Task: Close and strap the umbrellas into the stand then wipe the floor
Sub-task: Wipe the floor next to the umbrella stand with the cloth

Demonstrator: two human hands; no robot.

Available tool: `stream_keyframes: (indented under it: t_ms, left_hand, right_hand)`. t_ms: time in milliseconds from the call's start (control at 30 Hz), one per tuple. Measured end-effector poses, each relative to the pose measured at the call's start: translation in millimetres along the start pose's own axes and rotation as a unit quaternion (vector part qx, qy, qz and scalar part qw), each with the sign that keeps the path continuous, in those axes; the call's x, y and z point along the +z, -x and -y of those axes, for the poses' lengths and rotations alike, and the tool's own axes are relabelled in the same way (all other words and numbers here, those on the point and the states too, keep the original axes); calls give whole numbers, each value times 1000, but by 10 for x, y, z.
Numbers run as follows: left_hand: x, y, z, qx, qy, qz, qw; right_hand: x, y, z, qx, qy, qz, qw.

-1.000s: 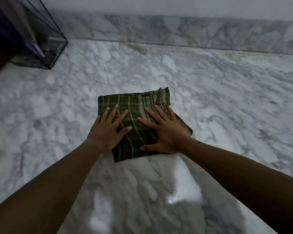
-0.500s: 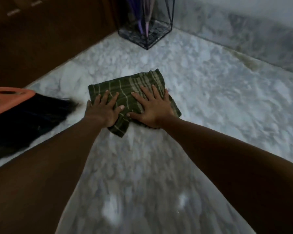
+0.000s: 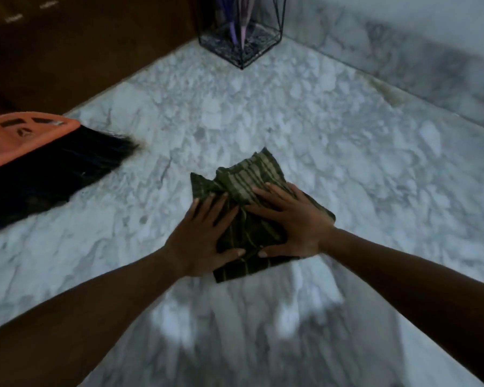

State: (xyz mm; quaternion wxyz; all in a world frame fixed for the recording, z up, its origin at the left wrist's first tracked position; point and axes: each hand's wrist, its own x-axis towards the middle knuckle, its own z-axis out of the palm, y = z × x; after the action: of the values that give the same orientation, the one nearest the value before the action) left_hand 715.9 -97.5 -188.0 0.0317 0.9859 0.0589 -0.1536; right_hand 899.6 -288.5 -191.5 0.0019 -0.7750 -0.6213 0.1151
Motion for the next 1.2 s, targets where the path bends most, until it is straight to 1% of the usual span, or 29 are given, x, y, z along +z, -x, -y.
stream_keyframes:
  t_ms: [67,133,167,233,300,367,433,500,533,600,667,700,800,900,967,1067,1133,1200]
  left_hand:
    - [-15,-189,-369,26,21,12,999]
    - [-64,-459,-732,47,21,7,999]
    - [-103,-604,-901,58,19,7,998]
    - [-197,-879,-1188,85,-2,16,996]
    - [-280,-1061,-1399,131,-38,33,990]
    - [-314,-1124,-1501,194,-78,43,977]
    - [-286,-1032,-1487,271,-102,51,956]
    - [-225,-826,-1391,345,-107,55,931]
    - [-193,-706,-1321,368,-106,58,922]
    - [-156,-489,-1185,392,-117,65,910]
    - [-135,-301,-1050,399,-133,75,904]
    - [-102,-253,-957,390,-133,70,908]
    - [-76,-182,-607,345,-120,44,930]
    - [-32,103,-301,302,-138,26,943]
    - [45,456,-172,259,-120,42,957]
    - [181,1157,-292,201,-53,88,974]
    - [295,1498,-562,174,-28,82,981]
    - [401,1651,-879,160,-20,74,984]
  right_hand:
    - [14,426,-158,60,-7,9,998]
    - [27,820,-307,153,-9,17,988]
    - [41,1006,-351,210,-27,18,977]
    - [81,1341,-350,323,-74,10,944]
    - [132,1618,-222,408,-106,22,907]
    - [174,1845,11,460,-125,48,878]
    - [212,2010,355,476,-139,78,865]
    - [235,2101,737,468,-148,106,865]
    - [242,2112,905,461,-149,117,867]
    - [245,2082,1174,440,-145,141,875]
    - [232,1953,1378,415,-144,163,883]
    - [274,1861,1421,404,-138,152,891]
    - [374,1531,1465,376,-105,77,918]
    - [433,1318,1603,327,-76,48,941]
    - [492,1273,1737,268,-66,27,961]
    - [619,1436,2054,180,-70,10,981]
    - [699,1698,2178,147,-69,13,987]
    - [762,2020,2150,130,-60,4,990]
